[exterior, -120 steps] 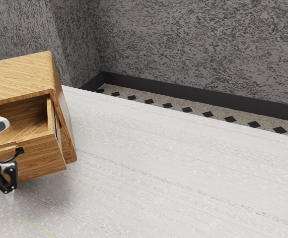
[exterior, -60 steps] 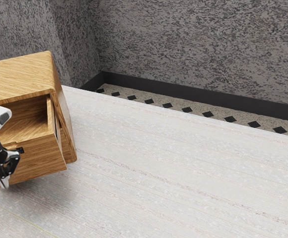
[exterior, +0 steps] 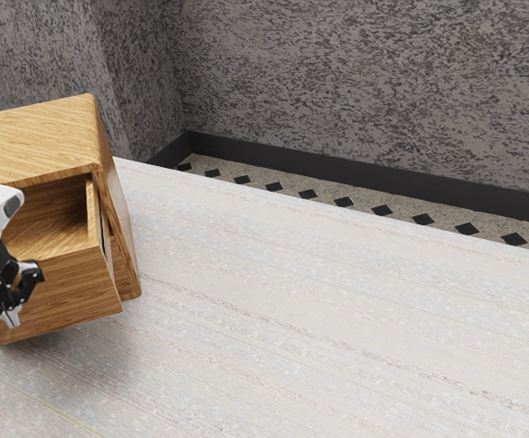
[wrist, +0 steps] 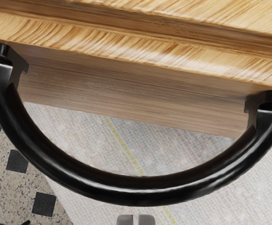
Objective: Push the drawer handle with one arm to close the drawer
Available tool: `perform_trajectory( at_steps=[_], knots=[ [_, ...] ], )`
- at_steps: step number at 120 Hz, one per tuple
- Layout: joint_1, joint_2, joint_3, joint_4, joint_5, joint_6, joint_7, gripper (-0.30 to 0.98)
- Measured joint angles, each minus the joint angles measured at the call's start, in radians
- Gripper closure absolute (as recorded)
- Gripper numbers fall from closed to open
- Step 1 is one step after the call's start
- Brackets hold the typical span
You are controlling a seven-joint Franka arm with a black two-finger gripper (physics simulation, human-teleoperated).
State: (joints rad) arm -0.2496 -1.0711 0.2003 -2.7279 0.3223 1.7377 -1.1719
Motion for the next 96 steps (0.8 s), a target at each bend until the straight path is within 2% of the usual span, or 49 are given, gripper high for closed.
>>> perform_trajectory(
  at_steps=[40,96],
  knots=[
    [0.010,0.029,0.037,0.004,0.063,0.058,-0.007,0.79],
    [0.030,0.045,0.087,0.015,0.117,0.079,0.002,0.79]
  ],
)
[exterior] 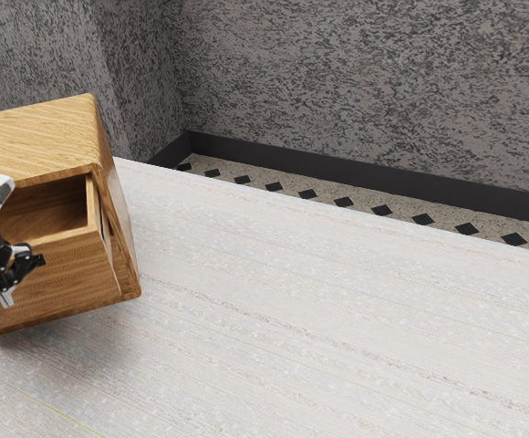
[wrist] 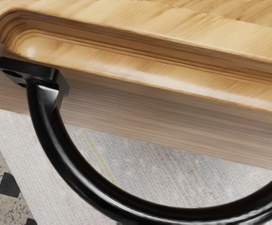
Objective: Push the drawer handle with one arm to close the drawer
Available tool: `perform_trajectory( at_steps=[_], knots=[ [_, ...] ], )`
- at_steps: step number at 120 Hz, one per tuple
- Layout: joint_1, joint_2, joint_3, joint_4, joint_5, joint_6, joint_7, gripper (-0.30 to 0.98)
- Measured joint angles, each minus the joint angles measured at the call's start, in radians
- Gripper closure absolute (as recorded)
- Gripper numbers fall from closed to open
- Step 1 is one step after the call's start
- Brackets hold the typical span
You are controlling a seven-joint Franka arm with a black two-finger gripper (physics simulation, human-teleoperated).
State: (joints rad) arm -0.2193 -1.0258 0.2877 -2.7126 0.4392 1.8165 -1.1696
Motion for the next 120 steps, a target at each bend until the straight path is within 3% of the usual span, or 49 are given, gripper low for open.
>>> perform_trajectory(
  at_steps=[120],
  knots=[
    [0.022,0.123,0.098,0.067,0.097,0.118,0.031,0.79]
  ],
)
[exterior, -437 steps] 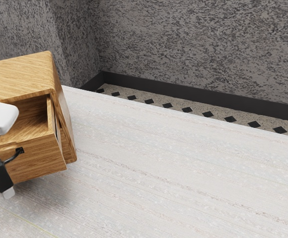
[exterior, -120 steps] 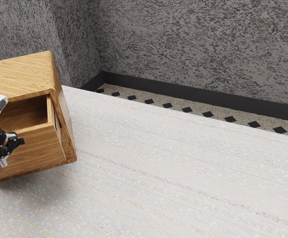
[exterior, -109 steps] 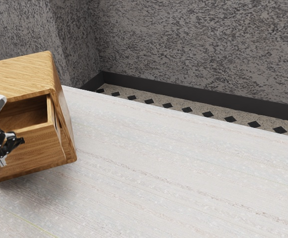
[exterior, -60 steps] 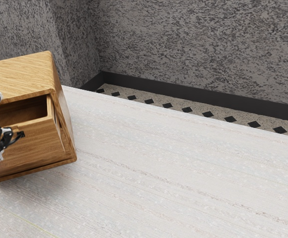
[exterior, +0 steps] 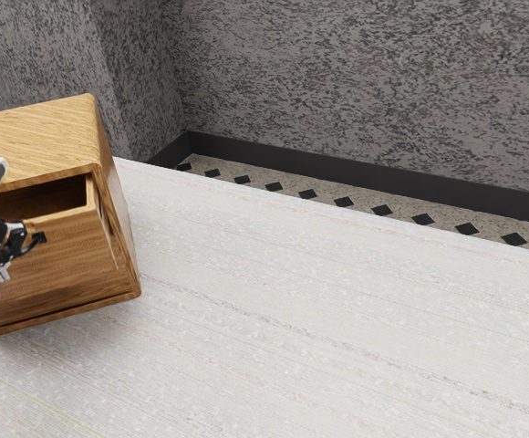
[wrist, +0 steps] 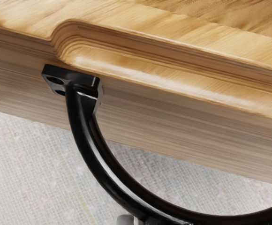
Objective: Push the drawer handle with one arm to close the drawer
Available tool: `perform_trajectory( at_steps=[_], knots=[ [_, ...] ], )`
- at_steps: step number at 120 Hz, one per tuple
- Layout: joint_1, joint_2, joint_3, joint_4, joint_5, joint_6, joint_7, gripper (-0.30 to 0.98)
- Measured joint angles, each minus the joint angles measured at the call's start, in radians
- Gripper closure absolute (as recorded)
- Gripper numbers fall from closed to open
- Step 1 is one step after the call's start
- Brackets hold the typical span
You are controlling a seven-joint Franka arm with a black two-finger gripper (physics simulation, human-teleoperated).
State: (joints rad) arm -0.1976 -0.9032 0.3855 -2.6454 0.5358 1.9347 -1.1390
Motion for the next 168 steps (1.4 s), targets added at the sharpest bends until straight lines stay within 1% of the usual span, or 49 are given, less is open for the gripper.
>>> perform_trajectory(
  at_steps=[23,70,117,132,168],
  knots=[
    [0.000,0.027,0.003,0.020,0.014,0.021,0.005,0.79],
    [0.000,0.044,0.059,0.045,0.049,0.035,0.011,0.79],
    [-0.012,0.082,0.095,0.080,0.087,0.050,0.014,0.79],
    [-0.045,0.100,0.131,0.096,0.098,0.061,0.015,0.78],
    [-0.069,0.137,0.145,0.120,0.105,0.083,0.016,0.79]
  ],
)
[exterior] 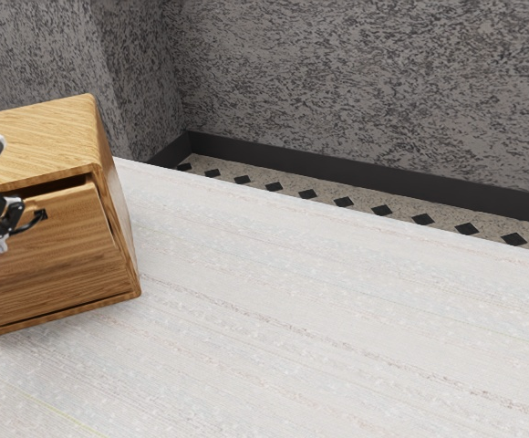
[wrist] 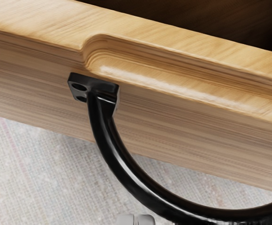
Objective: Push the drawer handle with one arm to close the drawer
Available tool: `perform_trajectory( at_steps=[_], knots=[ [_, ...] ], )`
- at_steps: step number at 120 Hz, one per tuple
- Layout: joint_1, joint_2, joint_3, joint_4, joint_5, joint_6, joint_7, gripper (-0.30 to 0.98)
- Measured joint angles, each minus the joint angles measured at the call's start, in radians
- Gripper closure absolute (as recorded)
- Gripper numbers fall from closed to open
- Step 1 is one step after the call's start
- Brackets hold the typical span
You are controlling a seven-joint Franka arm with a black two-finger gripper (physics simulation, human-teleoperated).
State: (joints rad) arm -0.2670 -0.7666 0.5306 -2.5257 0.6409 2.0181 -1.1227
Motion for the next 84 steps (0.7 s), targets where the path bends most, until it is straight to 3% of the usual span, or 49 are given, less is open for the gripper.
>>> perform_trajectory(
  at_steps=[84],
  knots=[
    [-0.065,0.046,0.096,0.047,0.045,0.059,0.000,0.79]
  ],
)
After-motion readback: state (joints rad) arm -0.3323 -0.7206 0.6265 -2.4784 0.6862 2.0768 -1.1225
